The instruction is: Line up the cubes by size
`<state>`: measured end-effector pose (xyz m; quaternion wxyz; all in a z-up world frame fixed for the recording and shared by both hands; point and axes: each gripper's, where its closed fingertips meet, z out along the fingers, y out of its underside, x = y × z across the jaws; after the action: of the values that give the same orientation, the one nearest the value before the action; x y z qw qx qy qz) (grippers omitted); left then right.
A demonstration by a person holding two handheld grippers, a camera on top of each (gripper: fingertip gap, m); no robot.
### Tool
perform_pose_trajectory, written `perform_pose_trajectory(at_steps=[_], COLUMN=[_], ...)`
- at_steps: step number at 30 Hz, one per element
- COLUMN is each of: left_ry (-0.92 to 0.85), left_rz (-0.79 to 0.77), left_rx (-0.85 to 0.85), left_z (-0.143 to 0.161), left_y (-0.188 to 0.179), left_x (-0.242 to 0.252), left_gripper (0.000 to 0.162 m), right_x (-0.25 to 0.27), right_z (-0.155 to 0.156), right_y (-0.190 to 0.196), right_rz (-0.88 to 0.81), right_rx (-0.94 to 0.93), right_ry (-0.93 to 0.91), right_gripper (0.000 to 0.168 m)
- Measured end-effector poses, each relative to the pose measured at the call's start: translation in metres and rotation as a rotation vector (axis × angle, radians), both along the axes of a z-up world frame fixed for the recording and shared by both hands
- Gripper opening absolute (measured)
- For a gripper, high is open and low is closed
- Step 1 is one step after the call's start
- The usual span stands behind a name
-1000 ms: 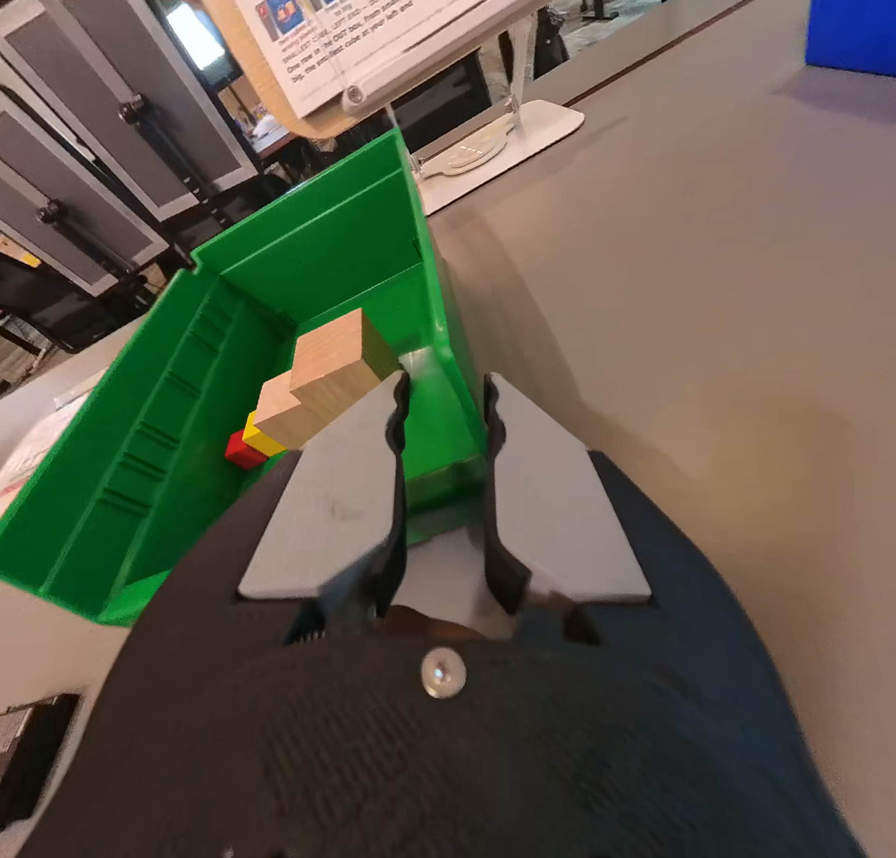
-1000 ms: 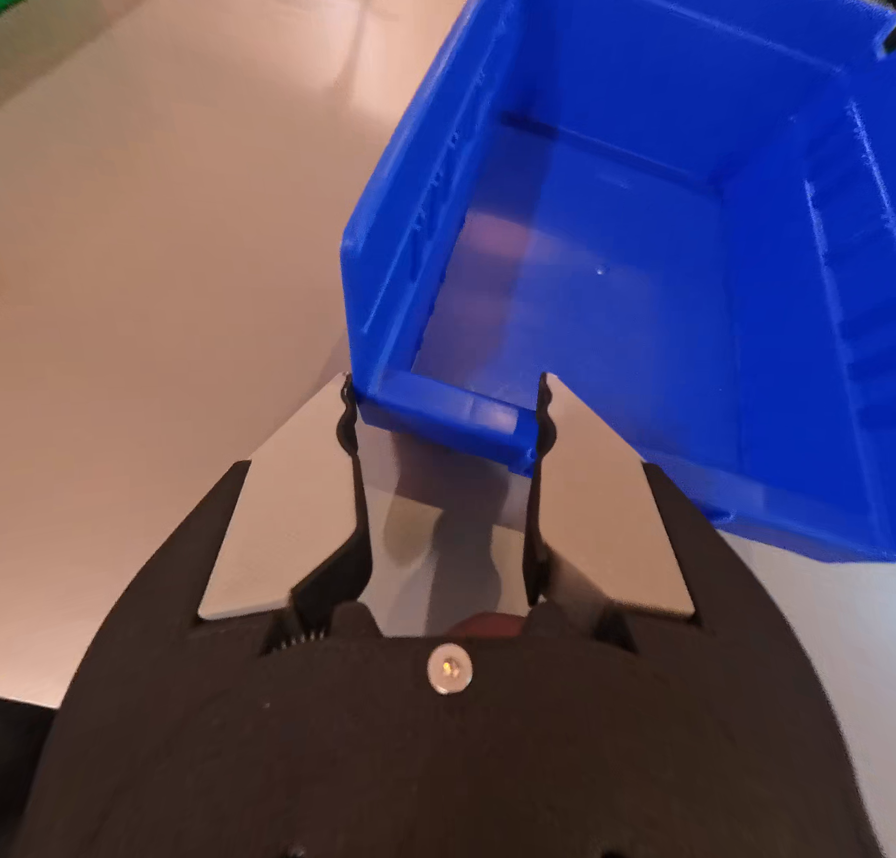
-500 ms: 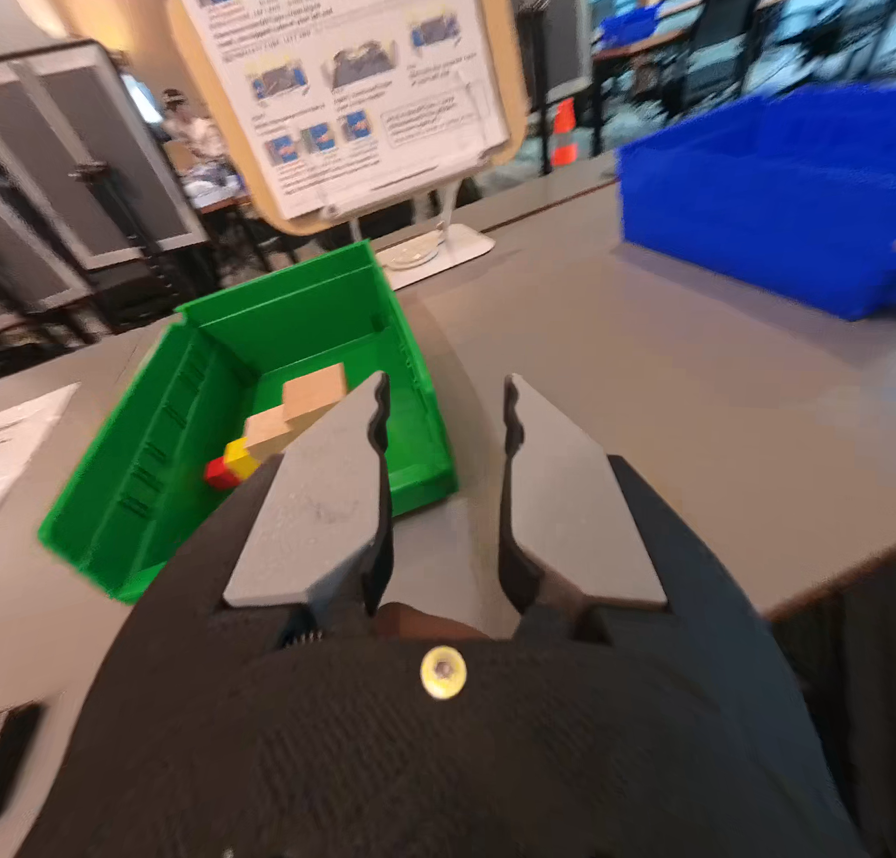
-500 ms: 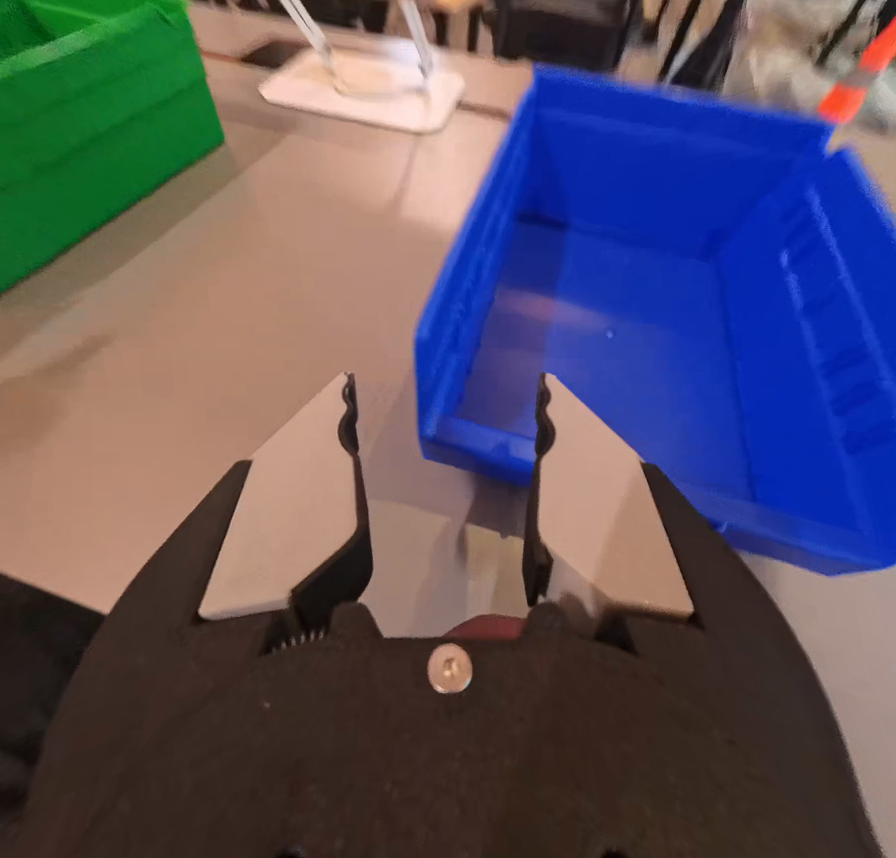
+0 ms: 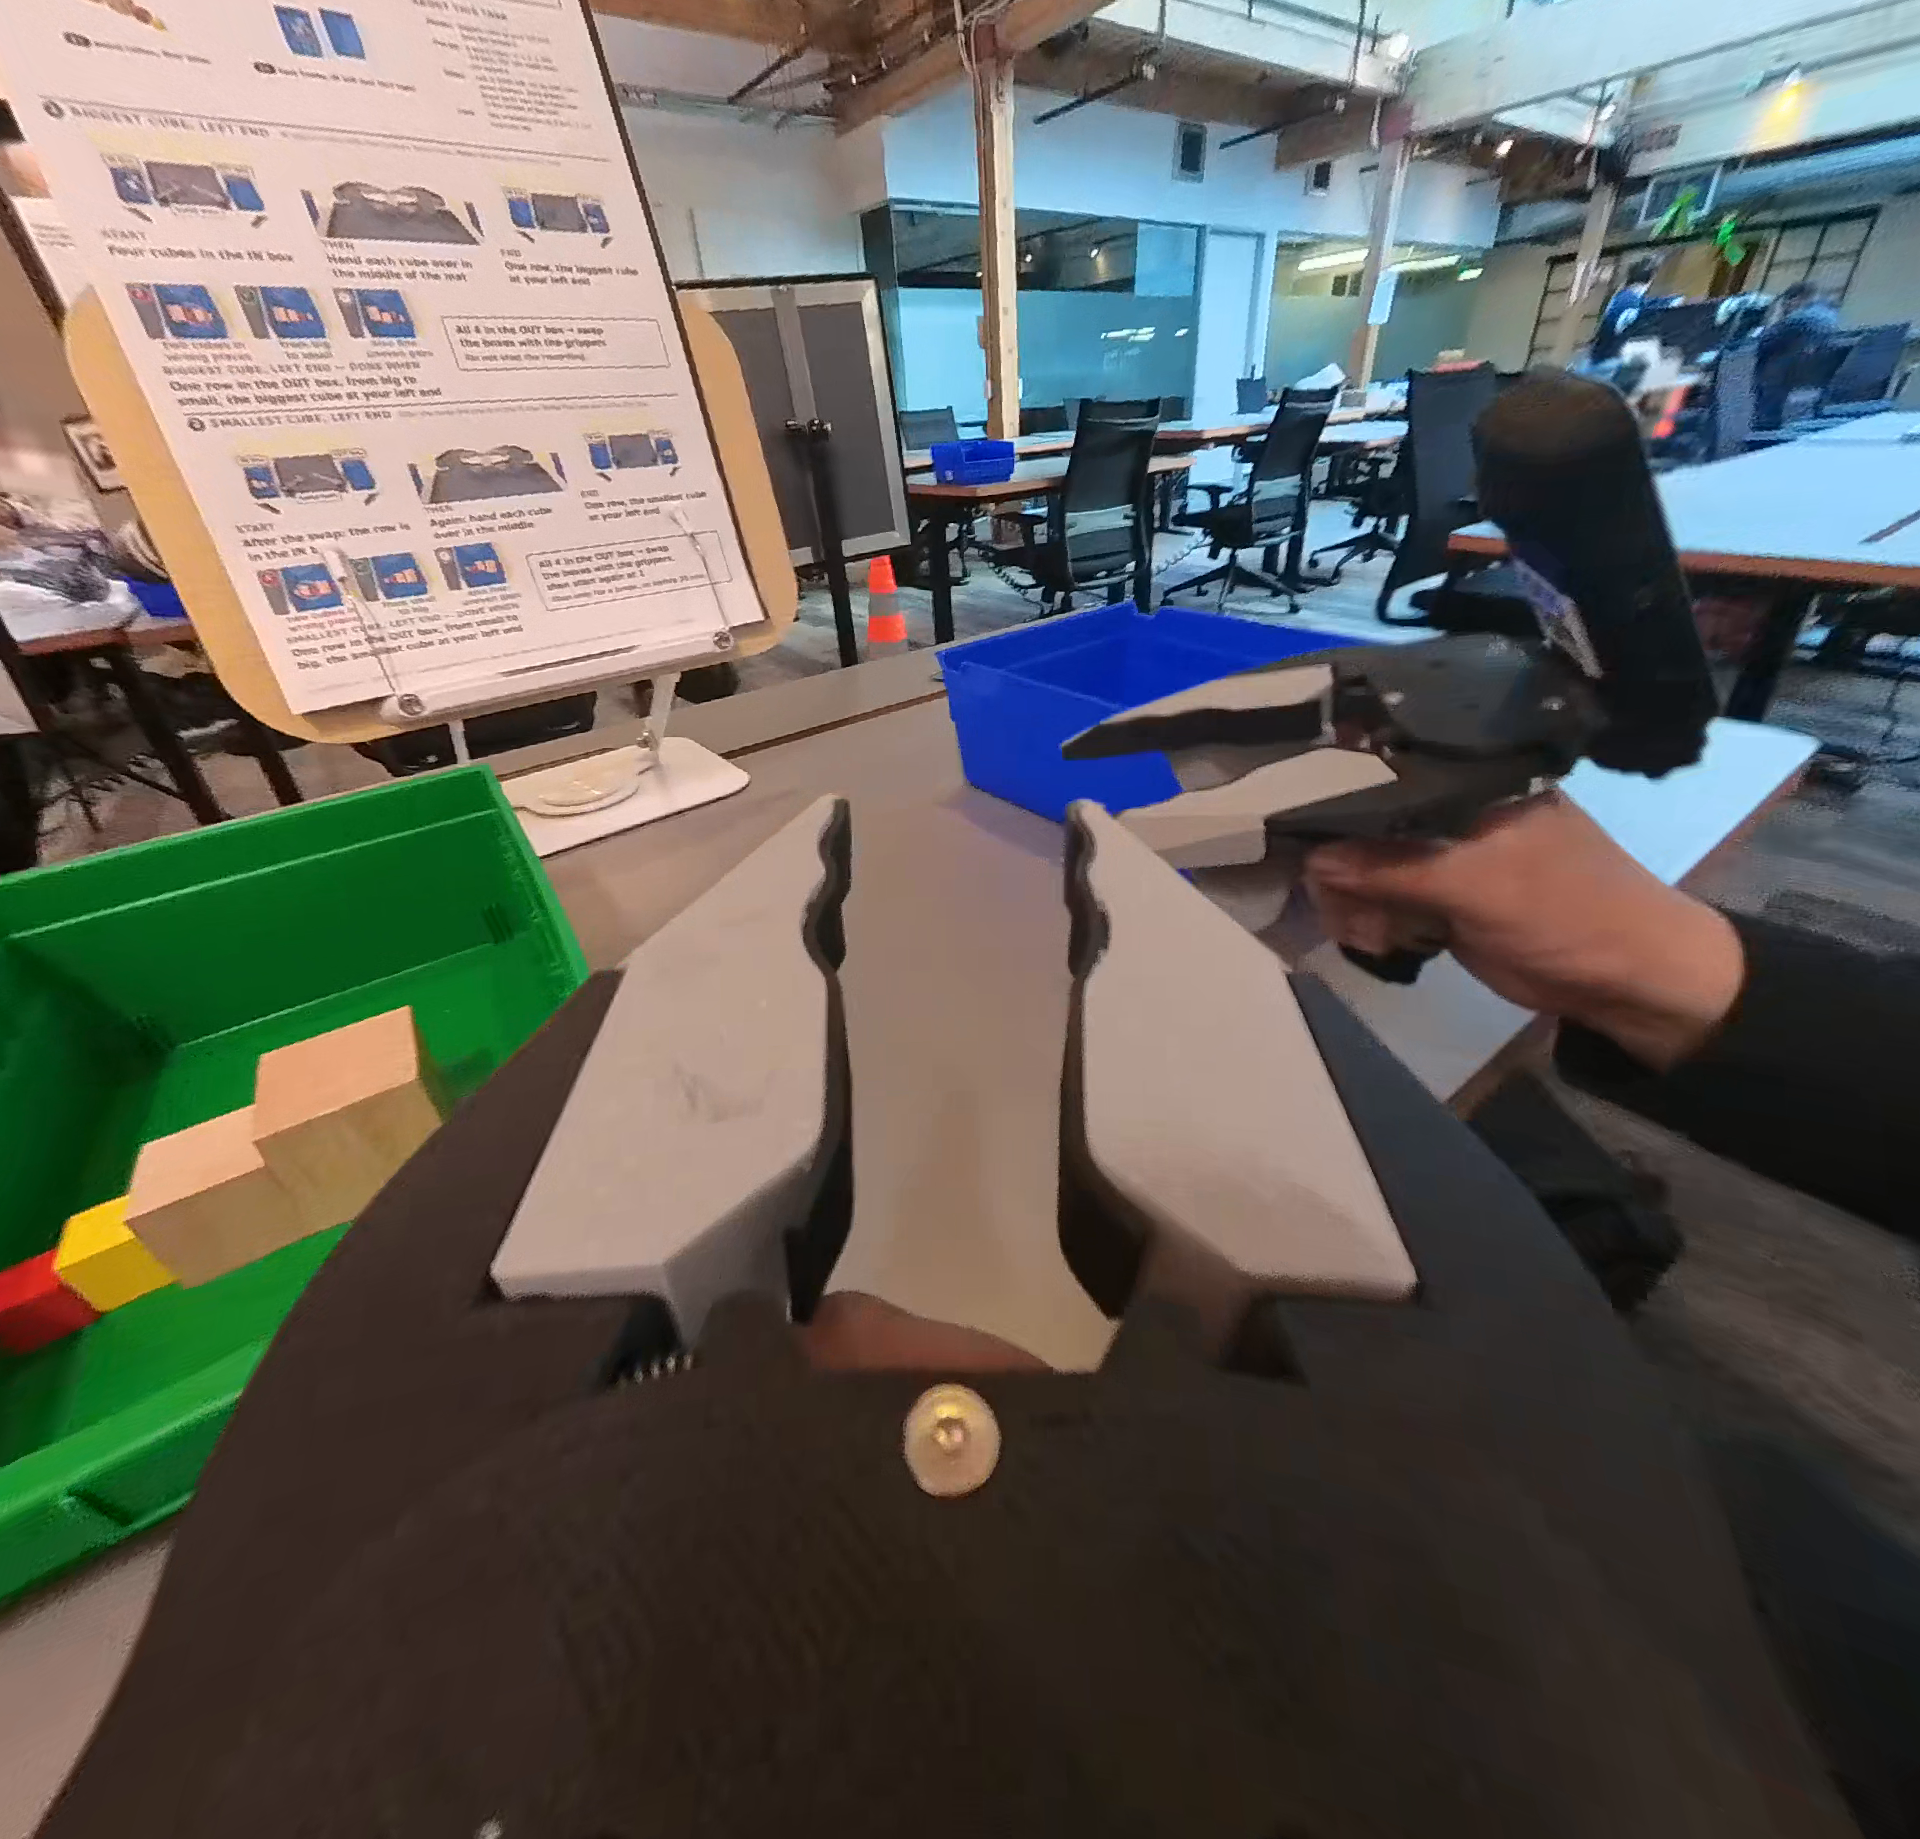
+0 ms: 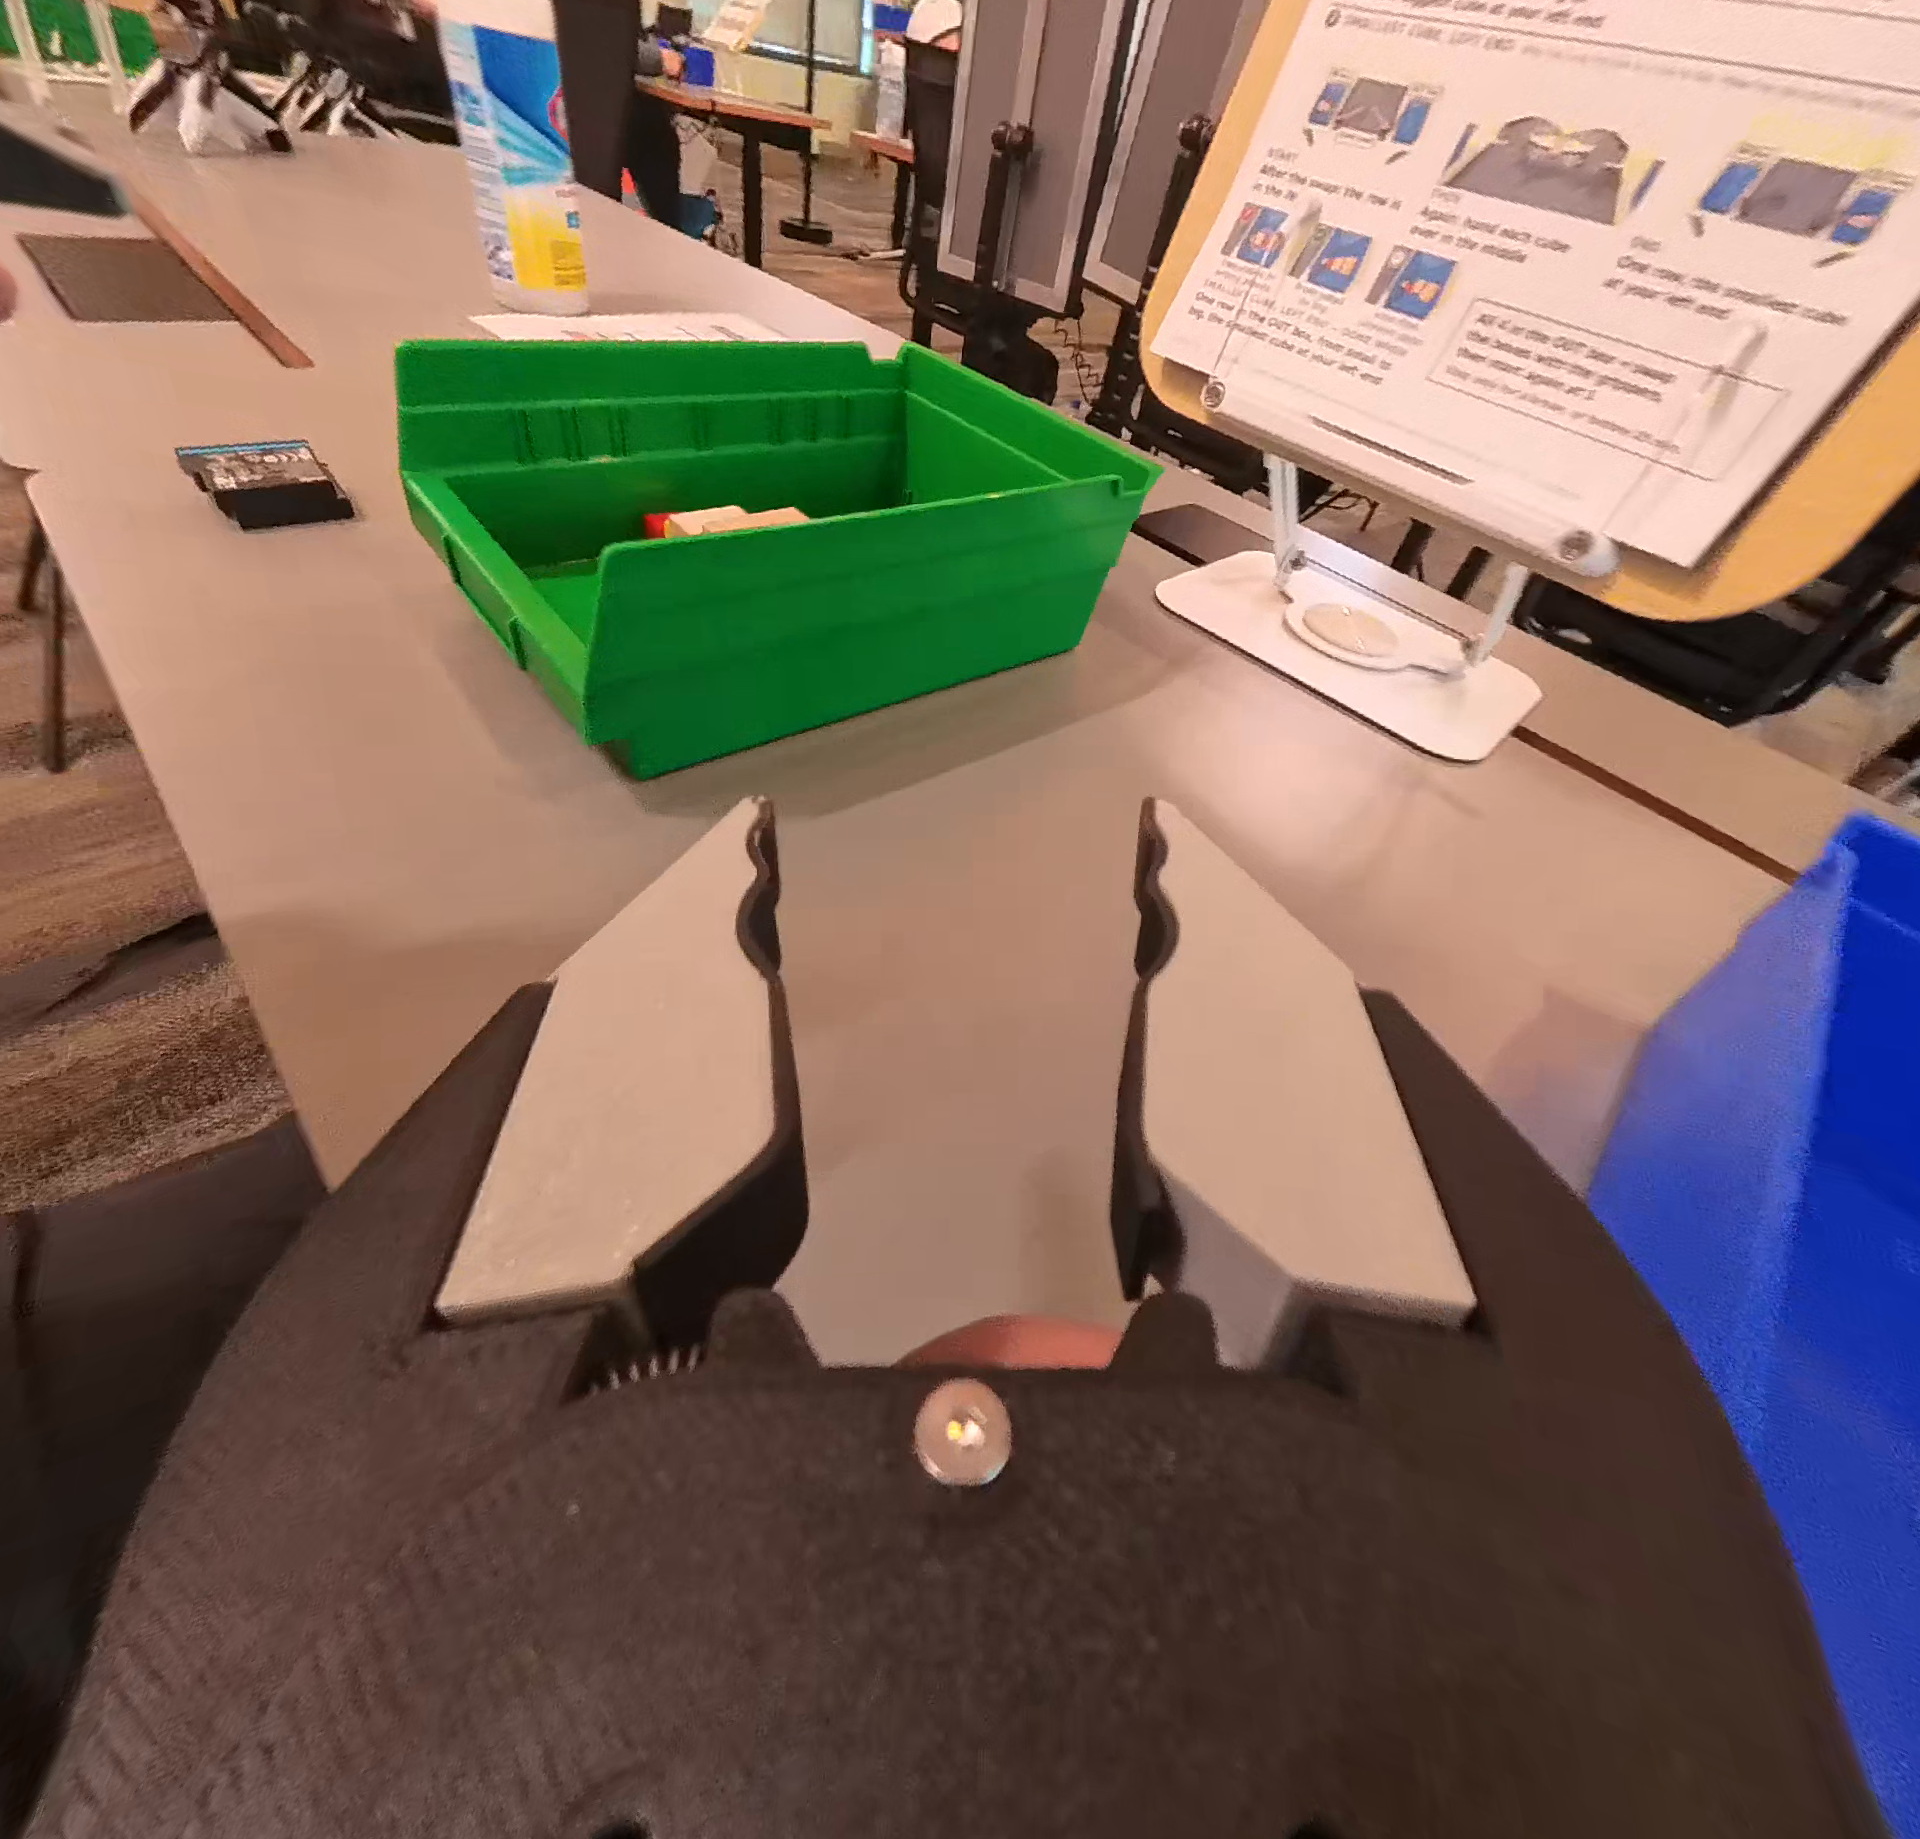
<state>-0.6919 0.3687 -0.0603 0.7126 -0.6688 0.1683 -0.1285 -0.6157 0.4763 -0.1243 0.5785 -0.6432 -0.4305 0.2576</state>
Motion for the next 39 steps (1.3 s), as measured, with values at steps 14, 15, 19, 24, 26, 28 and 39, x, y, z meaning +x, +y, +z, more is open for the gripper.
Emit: perform_pose_trajectory(at_steps=[14, 15, 19, 24, 26, 28, 39], left_ry=[-0.026, -0.026, -0.043, -0.051, -0.052, -0.052, -0.058], left_rz=[0.132, 0.13, 0.057, 0.053, 0.055, 0.051, 0.113], left_rx=[-0.14, -0.136, -0.118, -0.094, -0.074, -0.059, -0.025], left_z=[-0.066, -0.062, -0.041, -0.023, -0.012, -0.003, 0.011], left_y=[0.085, 0.092, 0.102, 0.102, 0.099, 0.095, 0.078], left_x=[-0.067, -0.066, -0.052, -0.052, -0.051, -0.049, -0.067], left_gripper=[0.036, 0.036, 0.037, 0.037, 0.037, 0.038, 0.037], right_x=[-0.035, -0.034, -0.037, -0.039, -0.038, -0.038, -0.032], right_z=[-0.027, -0.026, -0.031, -0.019, -0.017, -0.016, -0.022], right_y=[0.028, 0.027, 0.026, 0.037, 0.045, 0.046, 0.054], right_rz=[0.261, 0.27, 0.273, 0.24, 0.212, 0.224, 0.177], right_rx=[-0.226, -0.237, -0.225, -0.176, -0.2, -0.259, -0.21], right_ry=[0.03, 0.033, -0.021, 0.003, 0.018, 0.033, -0.082], right_gripper=[0.059, 0.059, 0.059, 0.057, 0.058, 0.059, 0.059])
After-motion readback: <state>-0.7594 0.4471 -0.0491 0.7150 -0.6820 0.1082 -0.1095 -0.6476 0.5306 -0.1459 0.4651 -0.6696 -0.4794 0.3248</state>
